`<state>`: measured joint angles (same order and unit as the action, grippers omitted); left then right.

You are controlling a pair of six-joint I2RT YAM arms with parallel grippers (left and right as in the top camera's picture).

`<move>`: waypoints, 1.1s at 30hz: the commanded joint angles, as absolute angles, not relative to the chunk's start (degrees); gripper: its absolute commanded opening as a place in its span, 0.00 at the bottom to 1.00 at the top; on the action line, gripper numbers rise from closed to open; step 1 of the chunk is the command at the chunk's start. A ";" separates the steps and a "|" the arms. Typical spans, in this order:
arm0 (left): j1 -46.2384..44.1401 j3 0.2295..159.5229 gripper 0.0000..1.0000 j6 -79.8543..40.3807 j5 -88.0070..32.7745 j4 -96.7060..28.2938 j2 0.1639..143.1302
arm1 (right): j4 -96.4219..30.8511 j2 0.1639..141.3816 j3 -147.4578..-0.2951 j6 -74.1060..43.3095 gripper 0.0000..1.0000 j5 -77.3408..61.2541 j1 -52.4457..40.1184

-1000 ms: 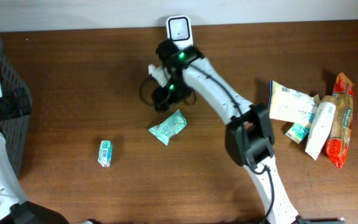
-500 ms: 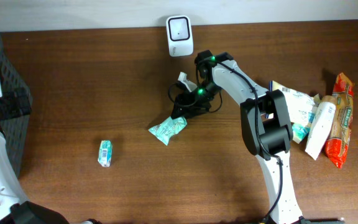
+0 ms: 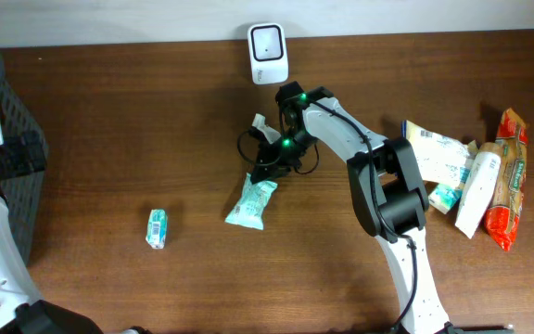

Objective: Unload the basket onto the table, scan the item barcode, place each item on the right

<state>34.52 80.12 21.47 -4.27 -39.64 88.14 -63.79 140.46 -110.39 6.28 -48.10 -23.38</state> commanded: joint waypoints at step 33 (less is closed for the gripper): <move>34.68 80.40 0.99 21.34 -4.89 -39.70 88.40 | -71.77 139.90 -116.88 -1.58 0.69 -37.95 -16.56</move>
<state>34.52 80.12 21.47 -4.27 -39.64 88.14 -72.62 140.44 -116.09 0.97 -38.79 -15.55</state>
